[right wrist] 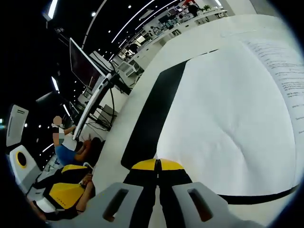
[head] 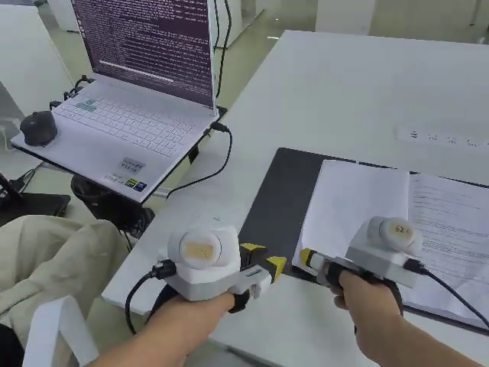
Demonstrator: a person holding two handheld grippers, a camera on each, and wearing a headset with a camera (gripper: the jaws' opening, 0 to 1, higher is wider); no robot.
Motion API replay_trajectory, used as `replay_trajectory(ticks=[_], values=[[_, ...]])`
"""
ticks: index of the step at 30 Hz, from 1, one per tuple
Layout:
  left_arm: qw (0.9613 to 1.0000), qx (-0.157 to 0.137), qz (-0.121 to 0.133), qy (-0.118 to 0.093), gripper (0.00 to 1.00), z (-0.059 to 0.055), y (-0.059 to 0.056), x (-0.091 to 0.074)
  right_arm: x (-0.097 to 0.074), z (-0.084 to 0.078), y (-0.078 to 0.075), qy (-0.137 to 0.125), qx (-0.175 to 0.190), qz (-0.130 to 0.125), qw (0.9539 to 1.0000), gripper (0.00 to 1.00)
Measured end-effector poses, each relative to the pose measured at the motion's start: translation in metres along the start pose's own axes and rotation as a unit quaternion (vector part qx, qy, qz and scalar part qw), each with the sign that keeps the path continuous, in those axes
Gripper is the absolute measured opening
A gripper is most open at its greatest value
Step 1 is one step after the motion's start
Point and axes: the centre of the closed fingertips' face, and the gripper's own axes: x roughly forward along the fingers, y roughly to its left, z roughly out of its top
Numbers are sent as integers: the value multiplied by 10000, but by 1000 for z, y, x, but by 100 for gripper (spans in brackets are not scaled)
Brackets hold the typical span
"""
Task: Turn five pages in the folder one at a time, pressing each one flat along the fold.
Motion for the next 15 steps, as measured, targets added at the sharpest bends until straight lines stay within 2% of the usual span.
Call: replay_trajectory(ticks=[5,7,8,11,12,15], values=[[10000,-6,7,15,18,0,-1,2,0,-3,-1,-21,7,54,10000,0],[10000,30,2,49,18,-1,-3,5,0,-5,7,-9,121,364,9993,3],[10000,41,-13,71,18,-2,-4,7,-1,-8,6,72,113,377,9992,5],[9999,85,-31,129,18,-3,-6,13,-6,-6,8,-30,146,501,9986,9],[9999,89,-34,133,18,-3,-6,15,-11,-1,11,-146,308,648,9973,8],[9997,112,-77,179,17,-5,-9,27,-27,9,4,-332,402,699,9962,7]])
